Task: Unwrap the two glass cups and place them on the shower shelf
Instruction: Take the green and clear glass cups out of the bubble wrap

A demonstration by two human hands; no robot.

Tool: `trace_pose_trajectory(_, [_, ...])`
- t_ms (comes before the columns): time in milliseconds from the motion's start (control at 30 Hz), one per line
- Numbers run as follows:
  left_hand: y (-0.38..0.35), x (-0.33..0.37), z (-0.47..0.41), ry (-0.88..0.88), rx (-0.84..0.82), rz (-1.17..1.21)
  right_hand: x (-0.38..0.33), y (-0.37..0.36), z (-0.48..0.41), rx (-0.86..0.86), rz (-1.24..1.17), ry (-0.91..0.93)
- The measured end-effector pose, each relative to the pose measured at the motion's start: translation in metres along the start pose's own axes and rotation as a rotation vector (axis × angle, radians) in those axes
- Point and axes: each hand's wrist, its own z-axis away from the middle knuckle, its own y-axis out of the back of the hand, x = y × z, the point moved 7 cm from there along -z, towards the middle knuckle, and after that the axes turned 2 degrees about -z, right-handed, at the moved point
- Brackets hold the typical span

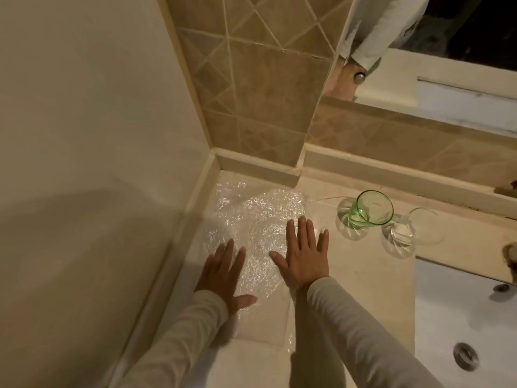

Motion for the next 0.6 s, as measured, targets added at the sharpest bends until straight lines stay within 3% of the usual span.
trace_pose_trajectory(267, [-0.004, 0.003, 0.003, 0.073, -0.013, -0.041, 0.006, 0.008, 0.002, 0.029, -0.104, 0.048])
trace_pose_trajectory(433, [0.042, 0.049, -0.007, 0.096, 0.092, -0.052, 0.024, 0.067, 0.018, 0.198, -0.231, 0.251])
trace_pose_trajectory(600, [0.100, 0.141, -0.041, -0.144, 0.236, 0.343, 0.090, 0.130, 0.036, 0.454, -0.391, 0.175])
